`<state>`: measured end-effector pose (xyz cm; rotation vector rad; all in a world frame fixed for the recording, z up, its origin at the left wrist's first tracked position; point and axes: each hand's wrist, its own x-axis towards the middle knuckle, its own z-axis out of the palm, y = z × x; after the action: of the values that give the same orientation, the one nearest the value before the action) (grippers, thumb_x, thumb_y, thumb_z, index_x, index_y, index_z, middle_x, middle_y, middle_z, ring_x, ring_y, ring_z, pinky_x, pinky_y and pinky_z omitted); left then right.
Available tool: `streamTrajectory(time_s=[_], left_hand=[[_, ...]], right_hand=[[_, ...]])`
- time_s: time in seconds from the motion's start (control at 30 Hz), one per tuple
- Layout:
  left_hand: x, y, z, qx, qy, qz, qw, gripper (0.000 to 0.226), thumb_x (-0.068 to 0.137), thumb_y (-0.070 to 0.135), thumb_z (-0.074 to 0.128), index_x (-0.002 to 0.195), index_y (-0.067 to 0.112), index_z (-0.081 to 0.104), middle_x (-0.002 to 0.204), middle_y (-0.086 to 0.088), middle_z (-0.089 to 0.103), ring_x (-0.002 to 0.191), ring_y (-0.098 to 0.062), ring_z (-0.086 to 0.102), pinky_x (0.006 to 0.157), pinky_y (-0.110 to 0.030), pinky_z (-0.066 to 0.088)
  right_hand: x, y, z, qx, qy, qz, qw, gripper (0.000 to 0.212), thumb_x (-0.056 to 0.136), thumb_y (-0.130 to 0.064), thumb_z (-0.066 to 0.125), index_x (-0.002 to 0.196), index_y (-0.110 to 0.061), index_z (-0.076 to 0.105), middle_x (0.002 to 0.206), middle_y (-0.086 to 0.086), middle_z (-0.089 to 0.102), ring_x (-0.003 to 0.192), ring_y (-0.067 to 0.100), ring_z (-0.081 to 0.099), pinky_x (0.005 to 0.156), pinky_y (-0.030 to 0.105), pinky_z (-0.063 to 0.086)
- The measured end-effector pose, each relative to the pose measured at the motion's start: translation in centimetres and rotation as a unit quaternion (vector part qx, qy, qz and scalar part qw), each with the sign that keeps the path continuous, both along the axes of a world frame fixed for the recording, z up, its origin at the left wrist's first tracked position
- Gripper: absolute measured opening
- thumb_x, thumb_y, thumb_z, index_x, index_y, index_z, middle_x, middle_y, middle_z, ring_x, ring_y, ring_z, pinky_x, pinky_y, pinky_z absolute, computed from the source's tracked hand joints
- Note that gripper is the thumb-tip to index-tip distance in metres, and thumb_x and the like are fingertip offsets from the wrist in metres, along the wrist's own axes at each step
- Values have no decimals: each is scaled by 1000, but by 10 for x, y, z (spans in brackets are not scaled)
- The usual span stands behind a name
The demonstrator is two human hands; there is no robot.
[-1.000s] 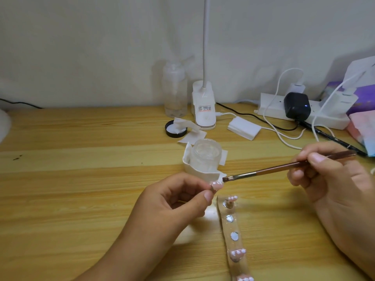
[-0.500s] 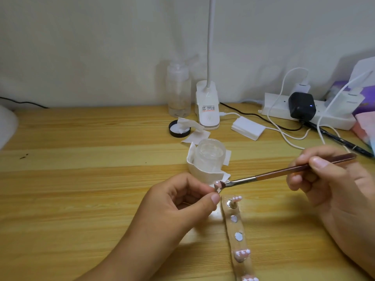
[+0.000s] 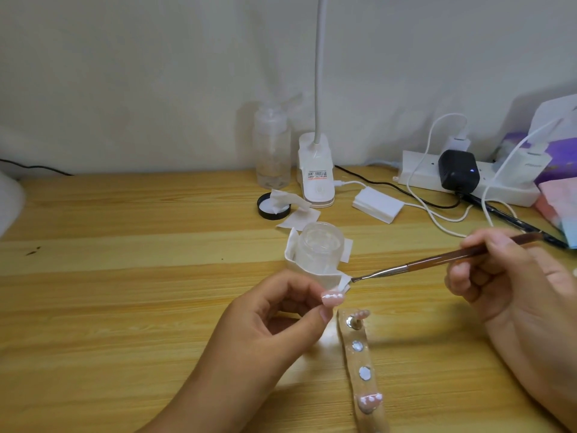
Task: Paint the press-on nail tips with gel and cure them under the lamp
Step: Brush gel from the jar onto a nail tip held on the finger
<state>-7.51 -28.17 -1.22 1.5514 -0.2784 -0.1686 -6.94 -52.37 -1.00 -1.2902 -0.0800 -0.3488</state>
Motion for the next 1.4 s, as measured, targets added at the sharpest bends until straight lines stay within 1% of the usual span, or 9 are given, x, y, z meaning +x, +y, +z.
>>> streamTrajectory(time_s=[0.13,0.27,0.6,0.83,0.9,0.97,1.03,1.2,1.4], left_hand=[[-1,1,2,11,-2,-14,1000,5,75,29,72,79,31,74,80,9,71,73,0,60,62,-12,46],[0,1,1,6,-9,-15,1000,9,73,36,73,80,31,75,81,8,71,74,1,60,62,-11,46],[-1,0,0,12,-5,-10,1000,8,77,27,69,78,32,75,79,11,71,71,2,59,62,-11,45],[-1,2,-1,12,-9,-2,1000,17,70,44,66,80,32,73,84,13,71,71,-1,59,68,-13,47],[-1,2,-1,12,-2,-4,1000,11,75,38,68,82,30,73,82,13,70,72,-3,59,69,-13,48],[-1,1,-2,12,11,-4,1000,8,79,32,67,84,30,73,79,12,70,73,-4,61,69,-14,49],[-1,2,-3,9,19,-2,1000,11,79,32,66,86,32,75,78,10,71,73,-3,63,69,-14,49],[0,1,-2,4,15,7,1000,13,73,34,71,85,34,76,81,14,73,71,3,62,65,-10,46],[0,0,-2,-7,0,1,1000,16,69,34,76,84,28,73,83,8,72,75,-3,62,66,-13,47]], right_hand=[[-1,0,0,-11,0,15,1000,16,84,-36,68,75,-24,72,59,0,63,55,8,60,58,17,51],[-2,2,1,-25,-1,33,999,31,72,-54,76,78,-24,72,60,1,64,56,9,61,58,17,52],[-3,6,3,-34,-9,41,999,31,74,-55,74,79,-25,72,60,1,66,56,11,63,58,18,52],[-8,5,5,-53,25,85,995,40,63,-59,81,71,-22,68,55,5,59,52,15,59,55,17,50],[-8,7,7,-38,27,93,995,35,65,-54,81,70,-22,69,55,5,59,52,15,59,54,17,50],[-5,5,6,-8,11,78,997,20,79,-39,69,68,-22,70,57,2,60,52,12,61,54,17,51],[-2,2,5,17,6,57,998,27,87,-26,53,67,-24,70,58,-2,60,53,9,61,54,16,50],[1,-1,4,31,-7,53,998,19,85,-21,56,74,-25,71,66,-5,63,60,7,63,59,16,51],[2,-4,-2,8,-12,55,998,31,88,-13,47,75,-24,72,65,-2,64,61,7,62,60,16,51]])
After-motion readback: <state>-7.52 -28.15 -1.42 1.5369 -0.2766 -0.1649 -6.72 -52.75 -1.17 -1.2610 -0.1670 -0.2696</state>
